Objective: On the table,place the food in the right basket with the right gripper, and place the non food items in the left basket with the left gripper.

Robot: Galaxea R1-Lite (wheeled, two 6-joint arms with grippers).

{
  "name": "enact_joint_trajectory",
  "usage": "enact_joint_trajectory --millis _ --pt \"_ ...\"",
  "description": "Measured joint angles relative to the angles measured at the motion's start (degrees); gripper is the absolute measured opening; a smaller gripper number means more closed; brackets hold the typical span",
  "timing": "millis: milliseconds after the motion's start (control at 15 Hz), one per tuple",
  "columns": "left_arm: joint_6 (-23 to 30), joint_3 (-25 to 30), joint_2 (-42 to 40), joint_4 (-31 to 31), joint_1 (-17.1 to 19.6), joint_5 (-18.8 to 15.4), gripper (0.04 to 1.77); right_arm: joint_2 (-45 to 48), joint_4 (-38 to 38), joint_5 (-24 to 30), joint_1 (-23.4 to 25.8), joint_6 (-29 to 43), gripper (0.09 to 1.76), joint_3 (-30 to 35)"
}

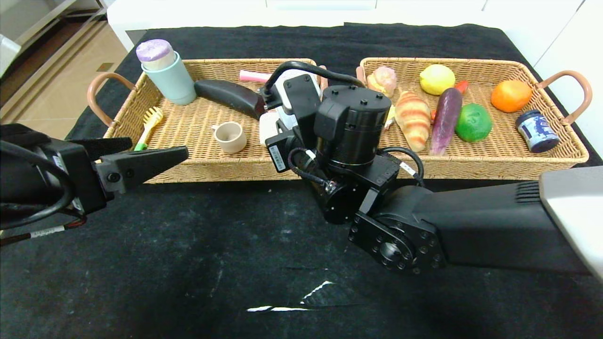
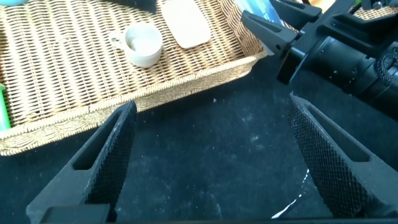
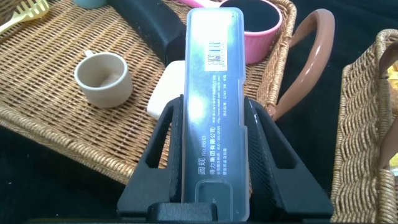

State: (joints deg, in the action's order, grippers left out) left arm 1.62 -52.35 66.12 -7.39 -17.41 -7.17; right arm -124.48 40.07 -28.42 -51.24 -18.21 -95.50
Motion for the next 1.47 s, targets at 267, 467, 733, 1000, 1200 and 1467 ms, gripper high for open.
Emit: enact_joint_trajectory --millis 267,467,733,1000,1200,1467 --pt "0.0 0.1 0.1 0.0 0.0 0.0 1.72 -0.3 0.5 -0.1 0.0 0.0 0.68 -0.1" --pt "0.0 0.1 0.2 0.0 0.0 0.0 1.72 -0.4 0.7 -0.1 0.0 0.0 0.99 0.0" --pt "0.0 0.1 0.2 0.0 0.0 0.0 1.72 -0.4 0.9 -0.1 0.1 0.0 1.27 0.0" --pt "-0.1 0.2 0.3 0.0 0.0 0.0 1.72 -0.4 1.7 -0.3 0.0 -0.1 1.44 0.2" --pt "-0.1 0.2 0.3 0.0 0.0 0.0 1.72 0.0 3.5 -0.6 -0.1 0.0 1.53 0.9" --pt "-0.1 0.3 0.4 0.1 0.0 -0.1 1.72 3.2 4.7 -0.3 -0.7 0.1 1.60 7.0"
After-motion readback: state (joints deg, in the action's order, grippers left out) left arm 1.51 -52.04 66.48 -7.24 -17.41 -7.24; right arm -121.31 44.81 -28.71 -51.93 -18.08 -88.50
